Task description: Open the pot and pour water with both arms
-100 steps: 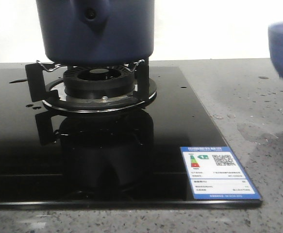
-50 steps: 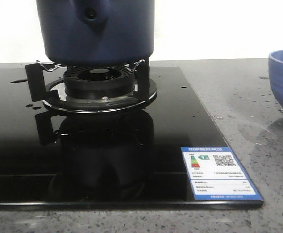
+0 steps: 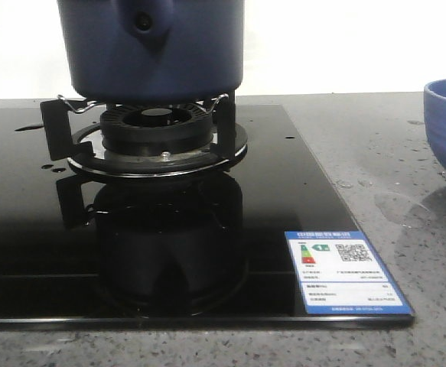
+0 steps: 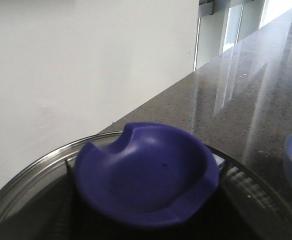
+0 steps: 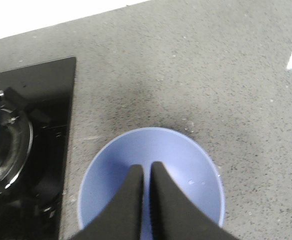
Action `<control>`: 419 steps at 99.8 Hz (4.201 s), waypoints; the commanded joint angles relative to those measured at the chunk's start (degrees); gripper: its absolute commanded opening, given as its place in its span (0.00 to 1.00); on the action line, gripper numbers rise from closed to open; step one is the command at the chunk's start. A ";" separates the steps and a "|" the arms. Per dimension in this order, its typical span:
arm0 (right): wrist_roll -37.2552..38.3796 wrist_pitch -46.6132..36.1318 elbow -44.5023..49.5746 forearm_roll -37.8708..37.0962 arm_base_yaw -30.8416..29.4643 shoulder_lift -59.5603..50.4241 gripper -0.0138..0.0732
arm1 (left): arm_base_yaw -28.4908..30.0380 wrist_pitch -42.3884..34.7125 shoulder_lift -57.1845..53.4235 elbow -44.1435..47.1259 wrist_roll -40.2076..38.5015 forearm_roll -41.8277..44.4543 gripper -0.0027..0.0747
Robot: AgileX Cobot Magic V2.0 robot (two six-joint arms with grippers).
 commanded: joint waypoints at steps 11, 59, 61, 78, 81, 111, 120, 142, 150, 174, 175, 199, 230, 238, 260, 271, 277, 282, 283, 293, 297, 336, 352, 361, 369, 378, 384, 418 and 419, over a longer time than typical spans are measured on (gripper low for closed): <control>-0.69 -2.84 -1.91 1.06 0.48 -2.72 0.09 | -0.21 1.09 -2.11 -2.40 -0.44 -3.76 0.37; -0.69 -2.53 -1.91 1.06 0.48 -2.72 0.09 | -0.21 1.88 -1.87 -0.14 -1.52 -2.71 0.37; -0.69 -2.53 -1.91 1.06 0.48 -2.72 0.09 | -0.21 2.30 -1.87 -0.14 -1.52 -2.59 0.37; -0.69 -1.80 -1.91 1.06 0.48 -2.72 0.09 | -0.21 1.79 -1.87 -0.14 -4.12 -0.11 0.37; -0.69 -1.66 -1.91 1.06 0.48 -2.72 0.09 | -0.21 1.59 -1.87 -0.14 -4.82 0.74 0.37; -0.69 -1.44 -1.91 1.06 0.48 -2.72 0.09 | -0.21 1.63 -1.87 -0.14 -5.43 -0.04 0.59; -0.69 -1.44 -1.91 1.18 0.57 -2.72 0.09 | -0.21 1.23 -2.01 -0.24 -5.43 -3.07 0.84; -0.71 -1.18 -1.91 1.27 0.57 -3.17 0.09 | -0.10 -2.17 -7.20 -0.24 -5.43 -5.06 0.88; -2.37 -1.91 -1.80 1.27 0.70 -3.89 0.09 | 0.56 -2.17 -11.80 -0.13 -8.81 -2.81 0.82; -10.16 -8.86 3.77 0.78 7.34 -12.39 0.09 | 1.98 -4.92 -29.88 8.09 -26.62 13.47 0.35; -10.69 -9.15 4.44 0.78 7.75 -12.80 0.09 | 1.98 -5.03 -31.16 8.55 -26.78 14.05 0.33; -13.51 -17.84 17.81 0.78 12.04 -29.35 0.09 | 1.98 -10.81 -55.08 26.11 -27.44 16.09 0.01; -16.53 -22.14 30.41 0.43 12.04 -47.57 0.09 | 1.98 -23.98 -79.55 45.95 -34.41 16.17 0.01; -16.53 -21.52 32.00 0.43 12.04 -50.07 0.09 | 1.98 -24.44 -83.42 48.89 -34.41 16.17 0.01; -16.53 -20.47 33.02 0.97 12.04 -49.49 0.09 | 1.98 -24.32 -86.96 50.90 -34.41 16.04 0.01; -16.53 -20.47 33.02 0.97 12.04 -49.49 0.09 | 1.98 -24.32 -86.96 50.90 -34.41 16.04 0.01; -16.53 -20.47 33.02 0.97 12.04 -49.49 0.09 | 1.98 -24.32 -86.96 50.90 -34.41 16.04 0.01; -16.53 -20.39 33.02 0.97 12.04 -49.49 0.09 | 1.98 -24.32 -86.96 50.90 -34.41 16.04 0.01; -16.53 -20.39 33.02 0.97 12.04 -49.49 0.09 | 1.98 -24.32 -86.96 50.90 -34.41 16.04 0.01; -16.53 -20.39 33.02 0.97 12.04 -49.49 0.09 | 1.98 -24.32 -86.96 50.90 -34.41 16.04 0.01; -16.53 -20.39 33.02 0.97 12.04 -49.49 0.09 | 1.98 -24.32 -86.96 50.90 -34.41 16.04 0.01; -16.53 -20.39 33.02 0.97 12.04 -49.49 0.09 | 1.98 -29.09 -86.96 50.90 -34.52 18.00 0.01; -16.53 -20.39 33.02 0.97 12.04 -49.49 0.09 | 1.98 -35.46 -86.96 51.20 -57.51 45.59 0.01; -16.53 -20.39 33.02 0.97 12.04 -49.49 0.09 | 1.98 -37.55 -86.96 52.52 -83.52 75.40 0.01; -16.53 -20.39 33.02 0.97 12.04 -49.49 0.09 | 1.98 -37.60 -86.96 54.34 -101.27 95.46 0.01; -16.53 -20.39 33.02 0.97 12.04 -49.49 0.09 | 1.98 -37.50 -86.96 57.64 -109.67 103.72 0.01; -16.53 -20.39 33.02 0.97 12.04 -49.49 0.09 | 2.36 -37.50 -86.96 60.09 -109.67 103.73 0.01; -16.53 -20.39 33.02 0.97 12.04 -49.49 0.09 | 13.64 -28.81 -88.13 66.15 -112.88 102.98 0.01; -16.53 -20.39 33.02 0.97 12.04 -49.49 0.09 | 13.85 -28.30 -88.03 66.15 -112.88 102.98 0.01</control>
